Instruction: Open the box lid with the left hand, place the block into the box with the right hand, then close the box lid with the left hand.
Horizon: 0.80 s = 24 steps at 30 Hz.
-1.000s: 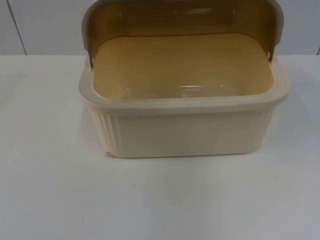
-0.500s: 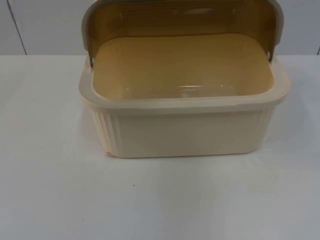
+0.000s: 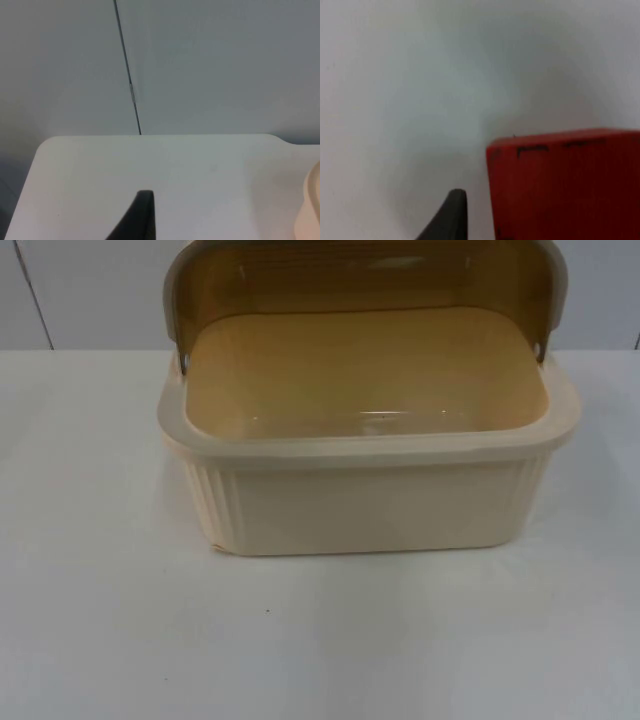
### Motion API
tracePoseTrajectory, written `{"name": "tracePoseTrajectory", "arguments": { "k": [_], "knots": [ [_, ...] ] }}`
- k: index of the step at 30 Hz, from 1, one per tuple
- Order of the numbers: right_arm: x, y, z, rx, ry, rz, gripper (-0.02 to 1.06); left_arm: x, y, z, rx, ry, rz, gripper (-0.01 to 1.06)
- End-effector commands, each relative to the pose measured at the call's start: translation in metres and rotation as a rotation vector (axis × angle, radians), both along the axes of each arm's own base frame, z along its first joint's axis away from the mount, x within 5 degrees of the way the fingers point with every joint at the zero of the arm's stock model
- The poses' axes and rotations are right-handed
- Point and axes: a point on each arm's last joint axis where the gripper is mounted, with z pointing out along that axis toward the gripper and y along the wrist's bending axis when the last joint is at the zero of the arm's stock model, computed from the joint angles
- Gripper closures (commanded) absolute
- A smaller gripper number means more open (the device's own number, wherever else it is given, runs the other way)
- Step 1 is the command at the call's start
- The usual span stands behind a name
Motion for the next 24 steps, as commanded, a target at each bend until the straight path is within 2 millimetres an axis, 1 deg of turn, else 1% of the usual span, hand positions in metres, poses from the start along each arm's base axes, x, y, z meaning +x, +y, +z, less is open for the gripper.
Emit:
{"name": "tracePoseTrajectory", "arguments": {
  "k": [1, 2, 4, 5, 7, 9, 10, 11, 12, 13, 14, 16, 19, 20, 22, 24],
  "knots": [
    [0.003, -0.002, 0.002, -0.003, -0.017, 0.0, 0.09, -0.002, 0.0, 0.0, 0.0, 0.002, 0.003, 0.0],
    [0.004, -0.002, 0.003, -0.004, -0.024, 0.0, 0.15, -0.002, 0.001, 0.0, 0.003, 0.002, 0.003, 0.0],
    [0.005, -0.003, 0.004, -0.007, -0.021, -0.002, 0.37, -0.002, 0.001, 0.0, 0.003, 0.002, 0.003, 0.0],
    [0.005, -0.003, 0.004, -0.007, -0.021, -0.002, 0.37, -0.002, 0.001, 0.0, 0.003, 0.002, 0.003, 0.0],
    [0.006, -0.004, 0.005, -0.01, -0.012, -0.005, 0.59, -0.002, 0.001, 0.0, 0.007, 0.002, 0.003, 0.0],
    [0.005, -0.004, 0.005, -0.011, 0.0, -0.012, 0.77, -0.002, 0.001, 0.0, 0.007, 0.002, 0.003, 0.0],
    [0.004, -0.004, 0.004, -0.011, 0.011, -0.017, 0.84, -0.002, 0.001, 0.0, 0.009, 0.002, 0.003, 0.0],
    [0.004, -0.004, 0.004, -0.011, 0.011, -0.017, 0.84, -0.002, 0.001, 0.0, 0.009, 0.002, 0.003, 0.0],
    [0.002, -0.004, 0.004, -0.013, 0.032, -0.024, 0.95, -0.002, 0.001, 0.0, 0.011, -0.001, 0.003, 0.0],
    [0.001, -0.005, 0.003, -0.015, 0.044, -0.027, 1.02, -0.002, 0.001, 0.0, 0.011, -0.002, 0.003, 0.0],
    [0.0, -0.005, 0.004, -0.017, 0.054, -0.03, 1.05, -0.002, 0.001, 0.0, 0.011, -0.005, 0.002, 0.0],
    [0.0, -0.005, 0.005, -0.02, 0.055, -0.029, 1.05, -0.002, 0.001, 0.001, 0.011, -0.006, 0.002, 0.0],
    [0.0, -0.005, 0.022, -0.039, 0.003, -0.012, 1.05, -0.002, 0.001, 0.001, 0.011, -0.007, 0.002, 0.0],
    [0.0, -0.005, 0.022, -0.039, 0.003, -0.012, 1.05, -0.002, 0.001, 0.001, 0.011, -0.007, 0.002, 0.0],
    [0.001, -0.005, 0.04, -0.051, -0.068, -0.01, 1.05, -0.002, 0.001, 0.001, 0.01, -0.007, 0.002, 0.0],
    [0.005, -0.006, 0.064, -0.078, -0.142, 0.0, 1.05, -0.002, 0.001, 0.001, 0.008, -0.007, 0.002, 0.0]
  ]
}}
